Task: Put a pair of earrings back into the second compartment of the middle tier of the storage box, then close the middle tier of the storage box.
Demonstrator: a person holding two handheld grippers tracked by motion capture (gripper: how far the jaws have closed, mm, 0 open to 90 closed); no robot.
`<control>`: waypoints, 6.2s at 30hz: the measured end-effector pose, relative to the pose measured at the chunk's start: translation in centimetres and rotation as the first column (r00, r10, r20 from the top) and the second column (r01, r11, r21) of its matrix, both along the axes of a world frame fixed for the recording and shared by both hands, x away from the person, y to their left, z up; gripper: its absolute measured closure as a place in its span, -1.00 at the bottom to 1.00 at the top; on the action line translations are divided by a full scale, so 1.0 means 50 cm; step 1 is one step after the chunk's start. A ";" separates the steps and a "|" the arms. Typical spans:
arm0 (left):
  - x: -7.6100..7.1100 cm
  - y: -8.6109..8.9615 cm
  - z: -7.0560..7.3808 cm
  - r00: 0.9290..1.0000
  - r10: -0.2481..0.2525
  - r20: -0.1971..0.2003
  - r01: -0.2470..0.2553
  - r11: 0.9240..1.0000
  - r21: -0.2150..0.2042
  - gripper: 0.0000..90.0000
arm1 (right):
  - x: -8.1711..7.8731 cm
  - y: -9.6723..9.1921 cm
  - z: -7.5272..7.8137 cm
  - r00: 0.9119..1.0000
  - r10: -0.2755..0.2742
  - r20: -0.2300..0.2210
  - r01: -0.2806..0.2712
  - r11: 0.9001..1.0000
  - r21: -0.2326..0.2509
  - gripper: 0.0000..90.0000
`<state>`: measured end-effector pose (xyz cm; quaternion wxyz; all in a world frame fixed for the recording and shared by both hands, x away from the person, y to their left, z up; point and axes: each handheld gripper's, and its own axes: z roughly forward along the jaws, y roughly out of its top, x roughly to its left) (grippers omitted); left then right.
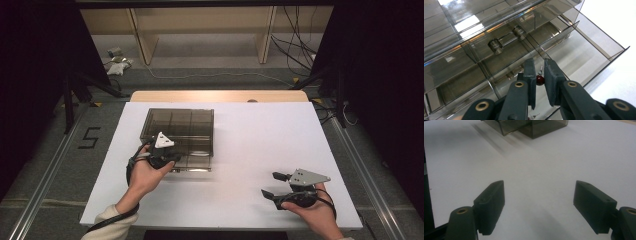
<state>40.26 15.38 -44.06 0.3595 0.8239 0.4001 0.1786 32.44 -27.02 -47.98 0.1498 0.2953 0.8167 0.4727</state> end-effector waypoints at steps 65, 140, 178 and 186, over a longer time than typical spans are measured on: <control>0.003 0.001 -0.010 1.000 0.012 0.018 -0.012 1.000 -0.010 0.59 | 0.000 -0.001 0.001 1.000 -0.003 -0.003 0.003 1.000 0.005 -0.42; -0.112 0.091 -0.029 0.998 0.058 0.013 -0.057 0.997 -0.053 0.99 | 0.003 -0.011 -0.001 1.000 -0.016 -0.007 0.016 1.000 0.020 -0.42; -0.067 0.069 -0.052 0.998 0.056 0.029 -0.056 0.998 0.002 1.00 | -0.002 -0.003 0.002 1.000 -0.010 -0.005 0.010 1.000 0.005 -0.42; -0.055 0.071 -0.052 0.997 0.068 0.028 -0.067 0.998 -0.019 1.00 | -0.001 -0.003 0.001 1.000 -0.010 -0.005 0.011 1.000 0.007 -0.42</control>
